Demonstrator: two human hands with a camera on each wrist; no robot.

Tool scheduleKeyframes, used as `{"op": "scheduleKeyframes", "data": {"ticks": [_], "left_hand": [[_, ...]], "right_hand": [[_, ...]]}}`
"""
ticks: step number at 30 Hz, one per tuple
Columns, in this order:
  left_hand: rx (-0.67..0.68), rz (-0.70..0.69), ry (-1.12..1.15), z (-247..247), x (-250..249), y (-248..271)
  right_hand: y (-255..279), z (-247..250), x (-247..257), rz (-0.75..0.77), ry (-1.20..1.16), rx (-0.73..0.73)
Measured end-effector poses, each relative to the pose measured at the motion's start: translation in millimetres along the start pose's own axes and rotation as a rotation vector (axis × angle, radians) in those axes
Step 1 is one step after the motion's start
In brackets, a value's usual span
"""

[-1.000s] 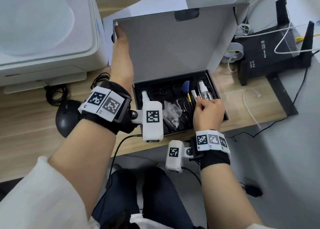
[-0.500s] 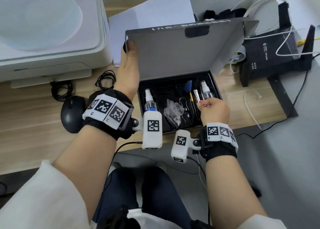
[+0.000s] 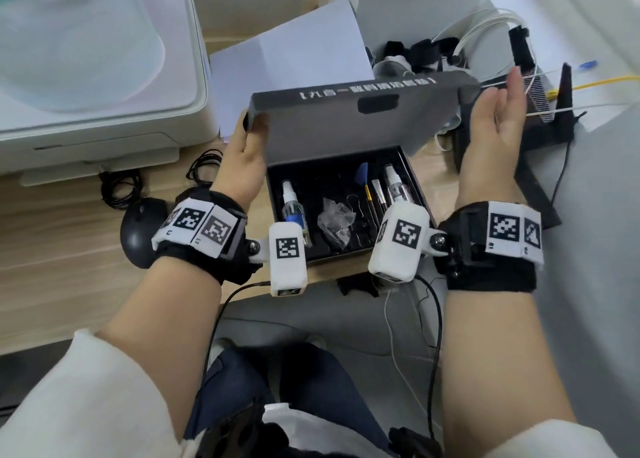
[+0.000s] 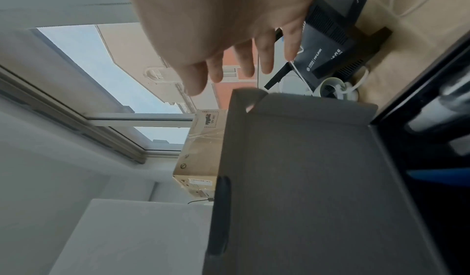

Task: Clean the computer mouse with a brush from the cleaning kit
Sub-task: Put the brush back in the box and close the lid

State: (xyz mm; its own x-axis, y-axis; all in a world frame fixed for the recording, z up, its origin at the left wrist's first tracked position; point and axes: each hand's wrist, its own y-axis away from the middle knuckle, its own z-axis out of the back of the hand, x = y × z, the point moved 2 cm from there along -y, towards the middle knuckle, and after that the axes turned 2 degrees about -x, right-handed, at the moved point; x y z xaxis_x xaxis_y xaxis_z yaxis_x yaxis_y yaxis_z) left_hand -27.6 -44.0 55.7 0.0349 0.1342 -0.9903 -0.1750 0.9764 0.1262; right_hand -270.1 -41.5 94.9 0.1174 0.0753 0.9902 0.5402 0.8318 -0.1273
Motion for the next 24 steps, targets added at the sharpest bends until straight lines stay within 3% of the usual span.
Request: {"op": "scheduleKeyframes", "data": {"ticks": [3,6,9,13,19,24], "left_hand": [[0.076,0.041,0.028,4.6,12.3,8.6],[0.271,0.063,-0.025,12.9,24.0,16.4],[0.357,0.161,-0.064,20.1,43.6,25.3],[0.281,0.319,0.068,21.0,65.8,31.6],[0.224,0.225,-0.228,5.4,81.0,52.4],[0.185,0.213,-0.211,1.8,93.8,51.1]], "right_hand": [[12.5,-6.3,-6.1,-0.017,0.049,0.07],[22.9,-1.2,-22.2,-0.001,0.11,-0.045],[30.6,13.0,-49.5,-0.042,0.171,-0.16],[51.9,30.3,-87.4,-0.175,0.221,-0.176],[69.3,43.9,-113.8,-0.185,0.257,-0.21],[73.7,47.5,-119.2,-0.192,0.286,-0.267]]}}
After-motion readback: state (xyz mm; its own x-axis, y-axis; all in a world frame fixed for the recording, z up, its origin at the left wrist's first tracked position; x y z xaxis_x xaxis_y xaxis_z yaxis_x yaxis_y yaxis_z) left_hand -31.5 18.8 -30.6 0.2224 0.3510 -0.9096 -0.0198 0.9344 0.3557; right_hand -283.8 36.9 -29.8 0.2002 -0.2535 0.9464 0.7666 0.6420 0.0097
